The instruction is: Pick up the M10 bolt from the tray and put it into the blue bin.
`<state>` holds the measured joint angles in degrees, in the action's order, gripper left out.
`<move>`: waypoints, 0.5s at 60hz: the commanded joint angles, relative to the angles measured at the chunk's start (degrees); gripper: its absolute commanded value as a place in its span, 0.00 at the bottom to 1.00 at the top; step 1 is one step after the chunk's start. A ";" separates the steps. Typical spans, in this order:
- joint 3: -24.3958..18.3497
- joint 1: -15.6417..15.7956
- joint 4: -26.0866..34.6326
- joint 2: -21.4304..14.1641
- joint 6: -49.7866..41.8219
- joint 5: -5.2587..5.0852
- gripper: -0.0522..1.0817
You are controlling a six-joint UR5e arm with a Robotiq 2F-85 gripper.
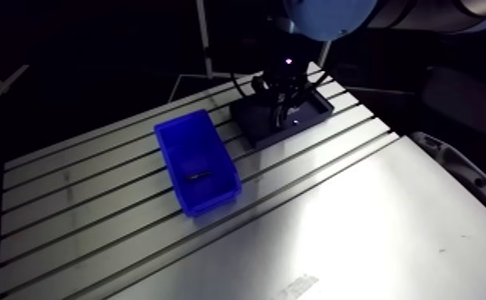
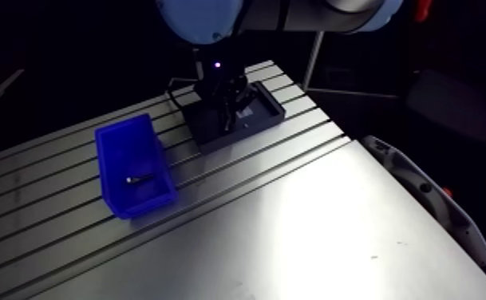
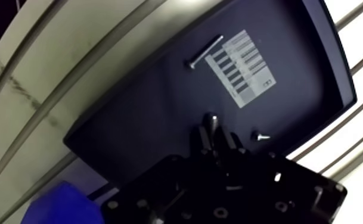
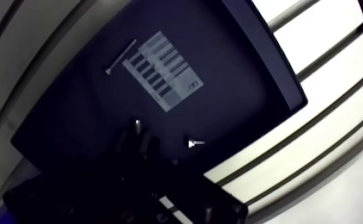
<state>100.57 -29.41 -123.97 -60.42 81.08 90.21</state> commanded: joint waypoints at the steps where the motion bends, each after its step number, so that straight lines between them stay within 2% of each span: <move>1: 0.02 -0.04 -0.01 0.00 0.07 0.00 0.74; 17: -0.05 -0.04 0.16 0.00 0.08 0.00 0.82; 27: -0.22 -0.04 0.08 -0.51 0.16 -0.24 0.91; 28: -0.58 0.13 0.17 -0.87 0.50 -0.61 0.98; 30: -0.59 0.13 0.32 -0.95 0.59 -0.61 0.98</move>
<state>100.37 -29.44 -123.88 -60.85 81.25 90.00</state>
